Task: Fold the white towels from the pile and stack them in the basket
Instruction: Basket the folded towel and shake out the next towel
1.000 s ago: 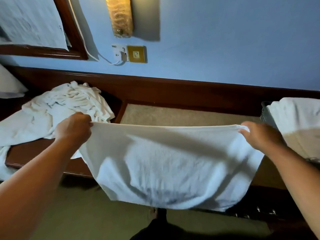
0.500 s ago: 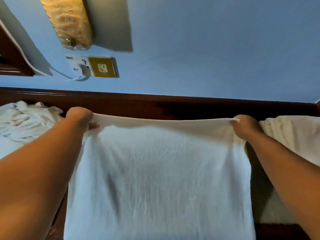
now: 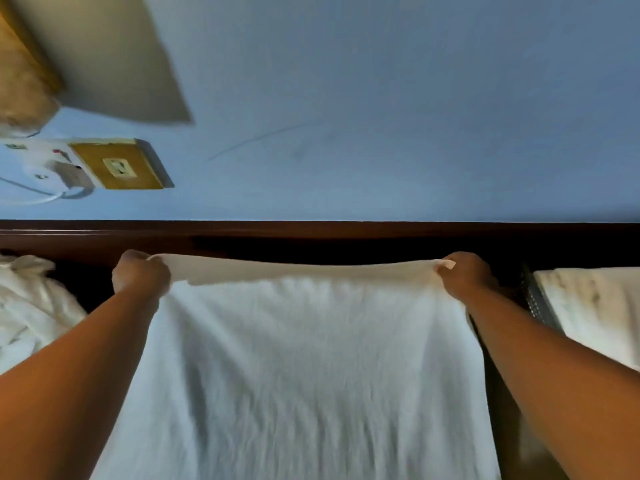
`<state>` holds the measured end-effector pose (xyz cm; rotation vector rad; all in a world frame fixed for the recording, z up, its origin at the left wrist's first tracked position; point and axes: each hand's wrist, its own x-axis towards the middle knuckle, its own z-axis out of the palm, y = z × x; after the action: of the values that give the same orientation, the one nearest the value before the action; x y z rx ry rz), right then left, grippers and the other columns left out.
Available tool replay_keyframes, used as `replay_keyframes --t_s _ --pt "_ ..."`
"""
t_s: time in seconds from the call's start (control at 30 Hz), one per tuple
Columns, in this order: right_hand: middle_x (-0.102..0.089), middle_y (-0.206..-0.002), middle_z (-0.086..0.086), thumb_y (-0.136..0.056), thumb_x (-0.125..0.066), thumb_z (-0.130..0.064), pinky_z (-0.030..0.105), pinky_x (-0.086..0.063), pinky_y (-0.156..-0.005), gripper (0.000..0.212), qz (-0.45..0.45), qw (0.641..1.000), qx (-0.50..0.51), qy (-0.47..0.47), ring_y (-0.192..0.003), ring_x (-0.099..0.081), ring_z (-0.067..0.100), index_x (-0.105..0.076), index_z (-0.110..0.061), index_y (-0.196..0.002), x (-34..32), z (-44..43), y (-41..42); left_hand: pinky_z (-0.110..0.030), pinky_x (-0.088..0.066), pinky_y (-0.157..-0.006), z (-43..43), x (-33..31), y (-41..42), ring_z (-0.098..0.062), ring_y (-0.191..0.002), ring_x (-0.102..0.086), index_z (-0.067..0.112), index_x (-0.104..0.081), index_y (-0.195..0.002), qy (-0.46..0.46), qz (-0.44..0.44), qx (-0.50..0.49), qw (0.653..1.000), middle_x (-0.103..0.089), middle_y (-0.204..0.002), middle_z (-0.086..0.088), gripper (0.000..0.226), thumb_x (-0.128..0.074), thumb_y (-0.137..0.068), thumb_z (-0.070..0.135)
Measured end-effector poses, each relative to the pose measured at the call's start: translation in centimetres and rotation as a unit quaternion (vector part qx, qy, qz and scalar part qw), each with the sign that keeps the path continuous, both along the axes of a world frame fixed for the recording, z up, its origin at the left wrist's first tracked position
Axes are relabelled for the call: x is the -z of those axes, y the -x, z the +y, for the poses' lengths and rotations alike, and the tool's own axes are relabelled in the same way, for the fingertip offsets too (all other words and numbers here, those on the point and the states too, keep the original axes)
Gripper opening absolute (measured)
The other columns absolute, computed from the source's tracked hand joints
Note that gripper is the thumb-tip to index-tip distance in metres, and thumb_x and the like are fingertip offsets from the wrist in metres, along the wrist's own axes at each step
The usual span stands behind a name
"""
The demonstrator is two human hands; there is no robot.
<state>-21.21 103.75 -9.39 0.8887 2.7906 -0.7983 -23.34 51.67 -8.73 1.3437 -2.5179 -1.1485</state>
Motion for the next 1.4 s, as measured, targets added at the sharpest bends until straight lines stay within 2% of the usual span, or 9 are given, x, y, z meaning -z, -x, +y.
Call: replay_keyframes --t_s 0.13,0.27,0.37,0.43,0.57,0.77,0.87,1.07,1.4 --pt "-0.07 -0.109 0.017 -0.089 -0.074 -0.03 0.042 -0.055 -0.089 0.027 -0.047 0.997 0.04 0.053 -0.101 -0.066 0.038 -0.071 -0.011 -0.109 5.0 -0.2 2.3 -0.054 -0.059 -0.079 1.6 3.6 2.9 -0.048 -0.095 -0.065 0.002 -0.056 -0.122 0.035 -0.094 -0.025 0.995 -0.06 -0.119 -0.029 0.033 -0.05 -0.092 0.015" --pt "-0.067 -0.12 0.02 -0.09 -0.074 -0.025 0.038 -0.05 -0.091 0.034 -0.037 0.996 0.07 0.047 -0.113 -0.062 0.039 -0.068 -0.007 -0.119 10.3 0.6 4.6 -0.048 -0.036 -0.108 4.0 6.6 5.3 -0.048 -0.13 -0.043 -0.004 -0.031 -0.147 0.061 -0.151 -0.043 0.986 -0.024 -0.156 -0.027 0.053 -0.049 -0.1 0.013" --pt "-0.058 -0.131 0.023 -0.085 -0.077 -0.035 0.041 -0.044 -0.099 0.054 -0.035 0.995 0.089 0.007 -0.124 -0.052 0.039 -0.058 -0.012 -0.13 13.4 1.4 5.0 -0.054 -0.039 -0.107 5.9 9.6 3.6 -0.056 -0.132 -0.041 0.0 -0.013 -0.155 0.109 -0.101 0.057 0.987 0.017 -0.165 -0.018 0.079 -0.061 -0.097 0.024" --pt "-0.044 -0.146 0.021 -0.081 -0.08 -0.039 0.046 -0.042 -0.105 0.077 -0.044 0.994 0.099 0.004 -0.133 -0.044 0.04 -0.044 -0.016 -0.146 14.7 1.1 4.1 -0.058 -0.036 -0.11 7.7 11.6 1.6 -0.052 -0.146 -0.021 0.01 -0.005 -0.159 0.115 -0.111 0.167 0.973 0.027 -0.164 -0.013 0.088 -0.063 -0.094 0.025" --pt "-0.03 -0.152 0.023 -0.08 -0.082 -0.031 0.048 -0.038 -0.106 0.094 -0.016 0.991 0.13 0.031 -0.137 -0.032 0.04 -0.029 -0.017 -0.156 14.7 0.2 -2.2 -0.056 -0.035 -0.112 14.0 13.6 -5.6 -0.035 -0.154 0.008 0.026 -0.002 -0.161 0.123 -0.183 0.417 0.882 0.027 -0.165 -0.007 0.088 -0.06 -0.096 0.037" --pt "-0.058 -0.135 0.019 -0.086 -0.076 -0.028 0.037 -0.043 -0.096 0.062 -0.086 0.979 0.141 0.119 -0.124 -0.054 0.035 -0.051 -0.005 -0.138 13.2 2.7 -17.1 -0.045 -0.03 -0.119 21.6 12.1 -17.9 -0.023 -0.156 0.005 0.035 -0.015 -0.159 0.102 -0.202 0.66 0.717 0.014 -0.168 -0.001 0.069 -0.049 -0.1 0.048" --pt "-0.05 -0.145 0.021 -0.09 -0.072 -0.032 0.029 -0.035 -0.104 0.07 -0.117 0.968 0.129 0.181 -0.134 -0.048 0.032 -0.044 0.004 -0.144 12.8 2.0 -25.4 -0.041 -0.025 -0.12 23.6 11.4 -21.9 -0.018 -0.156 -0.003 0.037 -0.022 -0.157 0.113 -0.191 0.725 0.652 0.009 -0.169 0.004 0.062 -0.046 -0.101 0.048" --pt "-0.052 -0.143 0.022 -0.094 -0.056 -0.037 0.028 -0.034 -0.106 0.062 -0.141 0.957 0.157 0.199 -0.135 -0.047 0.031 -0.05 0.006 -0.139 13.4 2.0 -37.7 -0.037 -0.035 -0.116 28.2 10.6 -26.9 -0.013 -0.145 -0.035 0.041 -0.029 -0.154 0.088 -0.199 0.766 0.605 -0.008 -0.168 0.01 0.056 -0.048 -0.101 0.047" --pt "-0.059 -0.134 0.022 -0.095 -0.06 -0.006 0.034 -0.038 -0.106 0.038 -0.11 0.964 0.172 0.168 -0.128 -0.054 0.033 -0.058 0.004 -0.131 14.8 6.2 -42.9 -0.037 -0.035 -0.117 32.5 11.5 -32.8 -0.015 -0.144 -0.037 0.038 -0.035 -0.152 0.084 -0.211 0.774 0.591 -0.013 -0.167 0.01 0.055 -0.05 -0.1 0.044"
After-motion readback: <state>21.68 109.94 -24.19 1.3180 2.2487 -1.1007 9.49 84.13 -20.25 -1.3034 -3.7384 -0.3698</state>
